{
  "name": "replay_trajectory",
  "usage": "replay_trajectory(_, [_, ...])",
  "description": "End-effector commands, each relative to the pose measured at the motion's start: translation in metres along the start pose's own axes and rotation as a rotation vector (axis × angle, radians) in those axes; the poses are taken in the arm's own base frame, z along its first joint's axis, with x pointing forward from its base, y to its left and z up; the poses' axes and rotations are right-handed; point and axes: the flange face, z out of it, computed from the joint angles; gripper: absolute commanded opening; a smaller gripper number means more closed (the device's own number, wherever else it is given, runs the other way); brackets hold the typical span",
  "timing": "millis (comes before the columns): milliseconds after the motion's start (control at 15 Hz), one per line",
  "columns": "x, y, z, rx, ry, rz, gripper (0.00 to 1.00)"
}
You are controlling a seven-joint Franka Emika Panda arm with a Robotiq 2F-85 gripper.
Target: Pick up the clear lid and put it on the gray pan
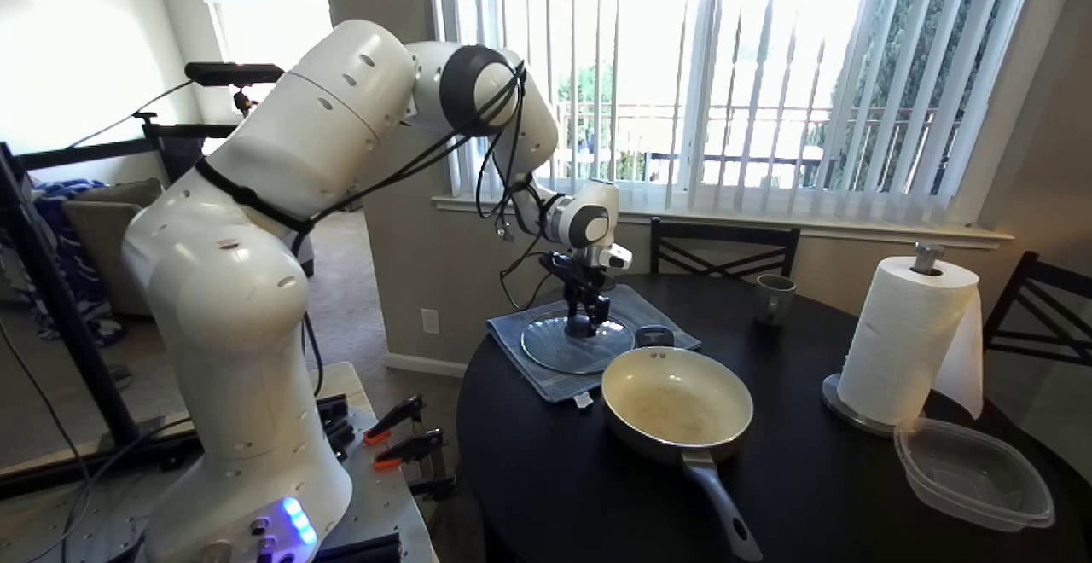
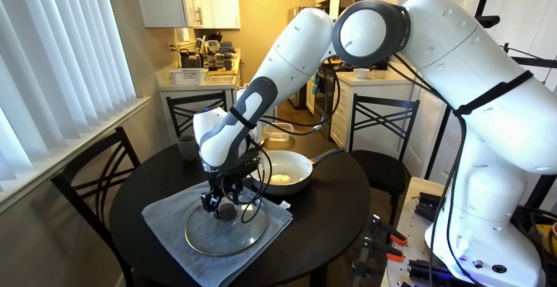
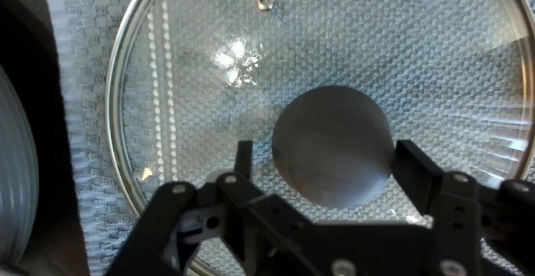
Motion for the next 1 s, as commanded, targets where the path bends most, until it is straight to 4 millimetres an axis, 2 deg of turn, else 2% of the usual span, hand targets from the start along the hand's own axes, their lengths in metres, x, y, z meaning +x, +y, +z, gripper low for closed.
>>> replay_trajectory(0, [0.000, 0.000, -0.007, 0.013, -0.008, -0.015, 0.55])
replay_trajectory(133, [0.000, -0.002, -0.007, 0.016, -0.007, -0.015, 0.42])
replay_trajectory(267, [0.000, -0.002, -0.008, 0.015, -0.010, -0.007, 0.33])
replay_trajectory(733, [-0.002, -0.001, -0.007, 0.009, -0.021, 0.006, 0.33])
replay_trajectory(933, [-0.007, -0.004, -0.018, 0.007, -0.012, 0.020, 0.33])
